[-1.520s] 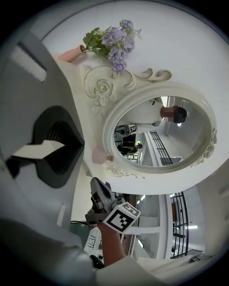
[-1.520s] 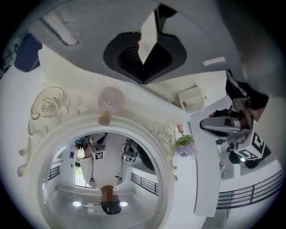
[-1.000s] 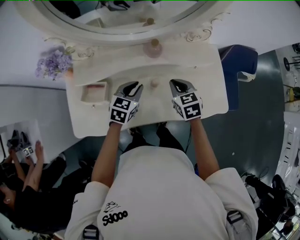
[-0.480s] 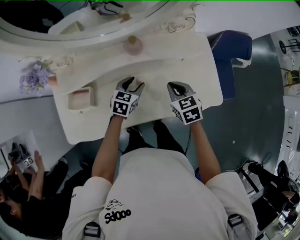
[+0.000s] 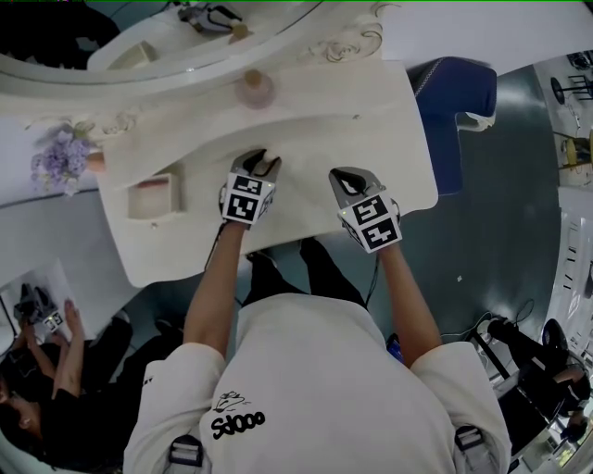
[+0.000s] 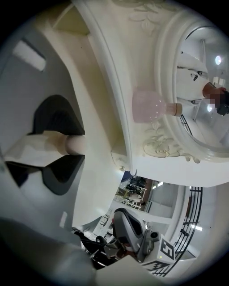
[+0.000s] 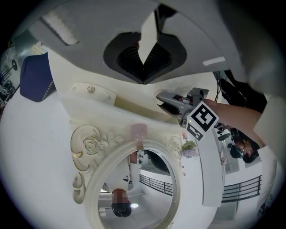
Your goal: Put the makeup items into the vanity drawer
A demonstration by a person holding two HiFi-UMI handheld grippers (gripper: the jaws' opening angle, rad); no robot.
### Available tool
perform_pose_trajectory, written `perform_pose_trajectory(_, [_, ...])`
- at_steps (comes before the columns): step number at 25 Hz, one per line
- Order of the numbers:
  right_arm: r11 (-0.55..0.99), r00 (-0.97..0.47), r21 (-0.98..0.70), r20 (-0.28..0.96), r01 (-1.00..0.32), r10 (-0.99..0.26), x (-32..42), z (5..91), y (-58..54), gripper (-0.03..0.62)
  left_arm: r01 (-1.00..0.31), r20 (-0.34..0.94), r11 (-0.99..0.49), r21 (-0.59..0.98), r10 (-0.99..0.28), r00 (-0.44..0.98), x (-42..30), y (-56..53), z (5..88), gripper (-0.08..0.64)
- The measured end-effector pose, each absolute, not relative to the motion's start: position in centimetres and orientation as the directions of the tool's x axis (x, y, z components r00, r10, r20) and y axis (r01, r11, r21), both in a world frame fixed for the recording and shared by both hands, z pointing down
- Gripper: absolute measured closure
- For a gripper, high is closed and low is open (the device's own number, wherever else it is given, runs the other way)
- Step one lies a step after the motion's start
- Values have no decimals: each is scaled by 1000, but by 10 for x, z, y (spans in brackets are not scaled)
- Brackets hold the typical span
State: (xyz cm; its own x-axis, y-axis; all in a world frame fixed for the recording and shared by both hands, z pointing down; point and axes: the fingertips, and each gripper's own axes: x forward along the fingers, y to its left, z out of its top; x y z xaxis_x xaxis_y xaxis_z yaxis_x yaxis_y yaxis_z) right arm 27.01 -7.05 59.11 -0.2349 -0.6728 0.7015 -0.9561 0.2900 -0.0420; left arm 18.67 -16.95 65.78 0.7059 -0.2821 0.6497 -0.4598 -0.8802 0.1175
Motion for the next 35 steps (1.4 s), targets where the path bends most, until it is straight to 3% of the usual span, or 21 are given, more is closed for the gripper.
perform_pose_trajectory(14, [367, -292, -29, 665, -930, -687, 229, 565, -100, 589, -526, 583, -848, 69, -394, 711, 133, -179, 606, 449])
perform_pose_trajectory(35, [619, -497, -30, 627, -785, -600, 42, 544, -188, 589, -803, 563, -595, -29, -673, 479, -92, -232, 562, 456])
